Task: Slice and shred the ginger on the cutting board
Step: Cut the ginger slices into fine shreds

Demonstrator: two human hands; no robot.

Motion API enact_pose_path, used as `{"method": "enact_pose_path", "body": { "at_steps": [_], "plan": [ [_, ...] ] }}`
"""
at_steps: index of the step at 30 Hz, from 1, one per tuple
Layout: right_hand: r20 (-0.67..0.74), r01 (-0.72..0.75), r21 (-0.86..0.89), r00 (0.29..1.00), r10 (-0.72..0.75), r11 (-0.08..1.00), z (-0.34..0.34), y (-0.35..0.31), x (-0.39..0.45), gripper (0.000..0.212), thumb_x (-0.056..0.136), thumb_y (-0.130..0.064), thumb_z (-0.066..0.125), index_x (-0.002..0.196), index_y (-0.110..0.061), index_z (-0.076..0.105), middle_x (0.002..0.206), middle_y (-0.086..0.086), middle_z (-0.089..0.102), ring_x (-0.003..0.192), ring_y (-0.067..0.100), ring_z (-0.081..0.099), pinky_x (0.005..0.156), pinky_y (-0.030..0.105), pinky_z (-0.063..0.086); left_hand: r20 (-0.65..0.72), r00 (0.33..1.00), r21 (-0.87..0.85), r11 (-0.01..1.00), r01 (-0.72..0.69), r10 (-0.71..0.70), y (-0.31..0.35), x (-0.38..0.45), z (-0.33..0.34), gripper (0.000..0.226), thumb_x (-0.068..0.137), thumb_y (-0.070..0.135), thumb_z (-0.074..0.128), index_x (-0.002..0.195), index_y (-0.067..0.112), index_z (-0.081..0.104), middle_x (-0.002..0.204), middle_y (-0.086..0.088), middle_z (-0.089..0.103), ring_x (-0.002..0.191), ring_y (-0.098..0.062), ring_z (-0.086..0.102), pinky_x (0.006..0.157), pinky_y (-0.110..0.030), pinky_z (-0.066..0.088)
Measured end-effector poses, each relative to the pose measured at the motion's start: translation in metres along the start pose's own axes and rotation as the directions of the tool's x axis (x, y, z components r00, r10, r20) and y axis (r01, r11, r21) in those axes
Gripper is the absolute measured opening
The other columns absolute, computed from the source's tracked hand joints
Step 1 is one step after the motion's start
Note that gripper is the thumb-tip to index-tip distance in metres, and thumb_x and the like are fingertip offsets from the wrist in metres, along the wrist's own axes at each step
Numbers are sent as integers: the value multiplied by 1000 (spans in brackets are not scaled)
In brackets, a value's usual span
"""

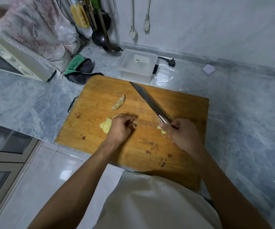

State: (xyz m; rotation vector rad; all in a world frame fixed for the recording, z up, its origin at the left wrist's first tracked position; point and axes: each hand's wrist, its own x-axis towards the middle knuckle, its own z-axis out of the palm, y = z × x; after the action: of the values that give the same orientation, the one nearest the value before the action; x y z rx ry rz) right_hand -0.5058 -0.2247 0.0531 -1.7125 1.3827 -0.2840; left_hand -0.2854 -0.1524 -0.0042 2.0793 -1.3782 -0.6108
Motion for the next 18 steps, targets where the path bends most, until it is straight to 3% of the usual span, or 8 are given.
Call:
{"method": "enact_pose_path", "body": {
  "at_steps": [2, 5, 7, 11, 15, 18],
  "plan": [
    [-12, 1, -3, 1000, -1, 1000, -3, -3, -2, 50, 90, -53, 67, 78, -5, 66, 73, 10, 71, 68, 26, 68, 74, 40, 55, 71, 997, 61, 997, 36, -41, 3, 3, 9, 34, 84, -6, 67, 115, 5, 72, 111, -13, 67, 100, -25, 62, 84, 0, 30],
    [-28, -3, 6, 1000, 3, 1000, -9, -4, -6, 46, 90, -51, 68, 78, -6, 67, 71, 9, 71, 67, 26, 68, 72, 38, 55, 29, 990, 125, 983, 135, -139, 6, 5, 16, 29, 88, -2, 64, 115, 5, 71, 116, -11, 67, 99, -20, 61, 85, -3, 34],
    [-46, -3, 9, 999, 4, 1000, -13, -5, -8, 46, 90, -50, 68, 76, -7, 67, 68, 7, 71, 61, 21, 66, 69, 37, 55, 0, 981, 152, 969, 194, -196, 7, 9, 17, 25, 88, -1, 65, 109, 7, 75, 113, -10, 69, 100, -23, 64, 90, -15, 40],
    [-66, -5, 50, 998, 8, 999, -19, -1, -9, 46, 90, -50, 70, 76, -6, 67, 64, 5, 70, 57, 20, 66, 67, 41, 58, 39, 967, 198, 951, 239, -252, 10, 16, 17, 20, 85, -3, 62, 95, 6, 76, 100, -14, 71, 90, -29, 66, 78, -25, 47],
    [-91, -13, 26, 996, 15, 1000, -27, 3, -10, 43, 89, -51, 69, 76, -10, 66, 69, 5, 70, 64, 23, 67, 73, 42, 57, 66, 968, 220, 950, 222, -241, 18, 17, 16, 26, 88, -2, 58, 108, 7, 72, 102, -15, 71, 94, -34, 65, 80, -31, 49],
    [-113, -22, 34, 993, 25, 999, -33, 7, -11, 42, 89, -52, 68, 75, -13, 65, 69, 6, 70, 64, 22, 66, 75, 43, 57, 17, 952, 147, 943, 299, -305, 25, 15, 22, 25, 88, 3, 66, 111, 9, 73, 105, -12, 72, 97, -31, 66, 82, -26, 46]
  ]
}}
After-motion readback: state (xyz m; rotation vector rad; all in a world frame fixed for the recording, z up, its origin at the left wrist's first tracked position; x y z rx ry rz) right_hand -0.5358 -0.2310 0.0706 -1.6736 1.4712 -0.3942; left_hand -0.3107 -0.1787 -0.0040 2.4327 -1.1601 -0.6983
